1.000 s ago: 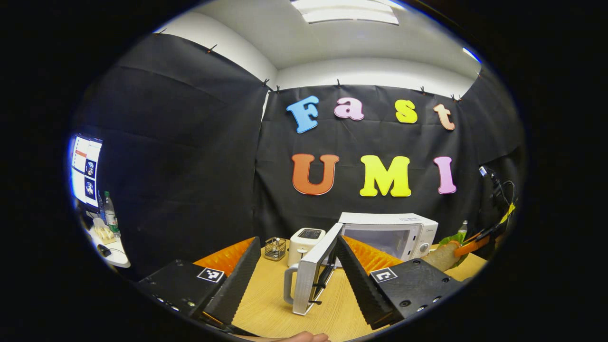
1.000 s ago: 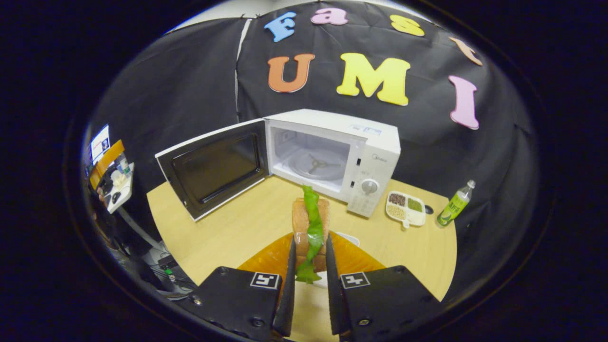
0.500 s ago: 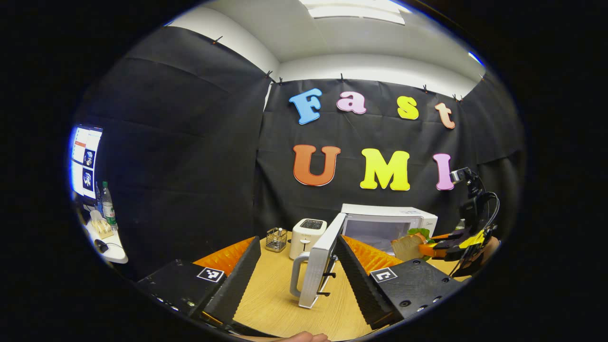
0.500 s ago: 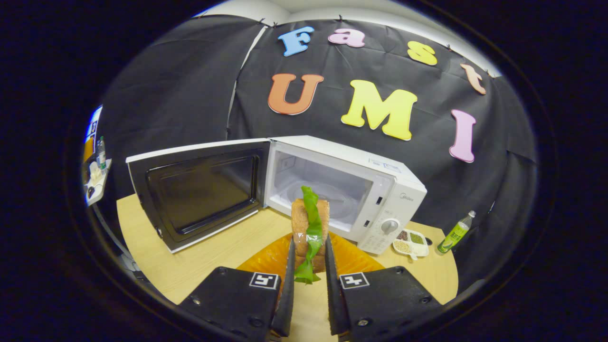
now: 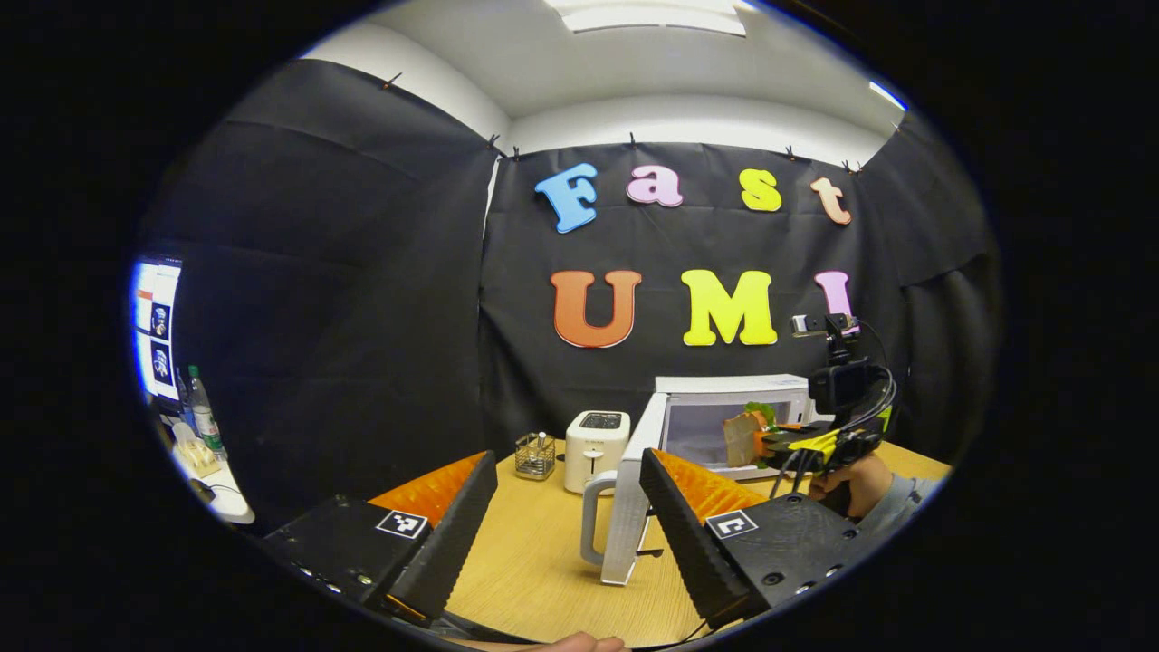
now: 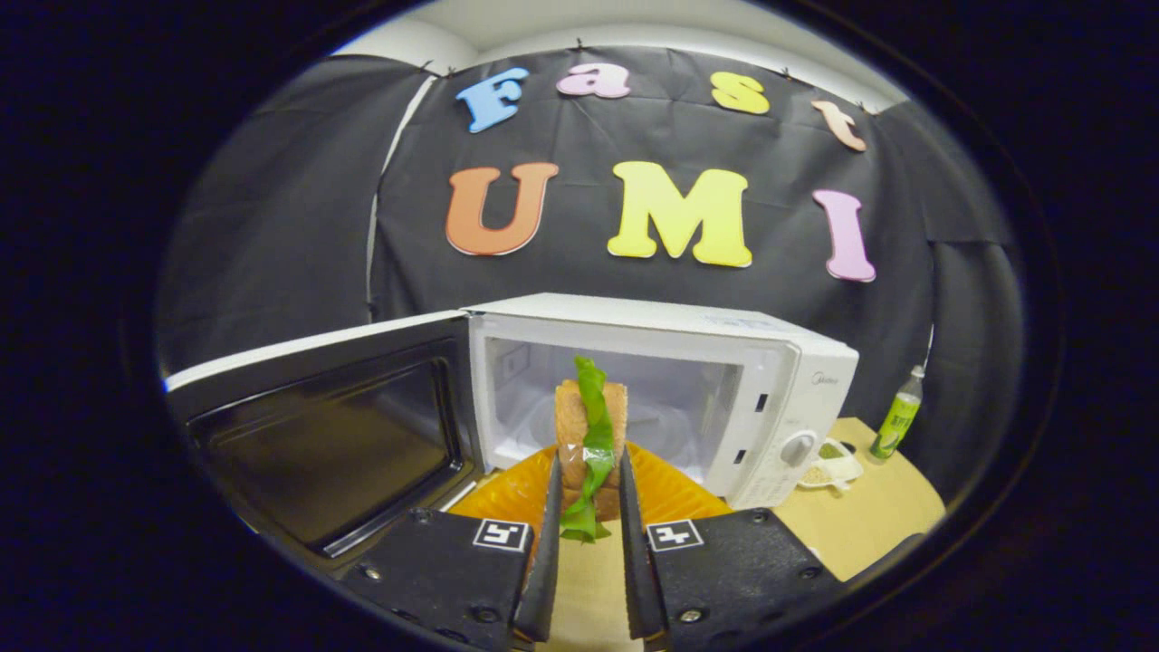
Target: Open the microwave oven with the left hand, put the food in, and close the microwave oven.
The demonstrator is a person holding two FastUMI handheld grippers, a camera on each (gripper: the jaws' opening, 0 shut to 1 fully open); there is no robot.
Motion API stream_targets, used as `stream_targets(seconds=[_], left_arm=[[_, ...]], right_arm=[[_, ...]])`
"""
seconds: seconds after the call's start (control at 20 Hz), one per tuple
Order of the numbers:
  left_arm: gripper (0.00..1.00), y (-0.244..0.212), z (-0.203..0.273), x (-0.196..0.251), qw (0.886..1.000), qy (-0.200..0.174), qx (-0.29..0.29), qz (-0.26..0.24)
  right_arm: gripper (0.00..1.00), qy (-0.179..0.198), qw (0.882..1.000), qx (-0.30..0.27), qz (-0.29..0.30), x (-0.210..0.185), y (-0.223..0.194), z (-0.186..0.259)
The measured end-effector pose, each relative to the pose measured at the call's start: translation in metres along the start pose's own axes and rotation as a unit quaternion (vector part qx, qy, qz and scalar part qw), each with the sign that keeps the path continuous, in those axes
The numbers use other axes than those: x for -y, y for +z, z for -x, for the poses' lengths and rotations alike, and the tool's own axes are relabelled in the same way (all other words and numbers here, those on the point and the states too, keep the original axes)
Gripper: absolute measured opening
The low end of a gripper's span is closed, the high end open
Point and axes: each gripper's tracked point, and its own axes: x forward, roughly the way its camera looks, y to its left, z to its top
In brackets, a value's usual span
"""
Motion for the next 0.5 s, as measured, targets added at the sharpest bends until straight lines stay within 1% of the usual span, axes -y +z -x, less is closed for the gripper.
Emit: stream_targets(seconds=[0.15,0.25,0.35,0.45,0.5], left_arm=[[0.95,-0.004,-0.003,-0.004,1.000,0.011,0.003,-0.018],[0.96,-0.005,-0.005,-0.006,0.999,0.019,0.009,-0.028],[0.95,-0.005,-0.006,-0.006,0.999,0.021,0.013,-0.028],[0.95,-0.005,-0.007,-0.007,0.999,0.023,0.016,-0.023],[0.95,-0.006,-0.009,-0.007,0.999,0.026,0.016,-0.021]], right_arm=[[0.29,-0.023,0.997,0.015,-0.073,0.000,0.000,-0.037],[0.29,-0.032,0.990,0.025,-0.132,0.000,0.001,-0.060],[0.29,-0.044,0.979,0.049,-0.194,0.007,0.009,-0.082],[0.29,-0.055,0.962,0.060,-0.261,0.013,0.009,-0.101],[0.35,-0.062,0.953,0.056,-0.293,0.014,0.005,-0.111]])
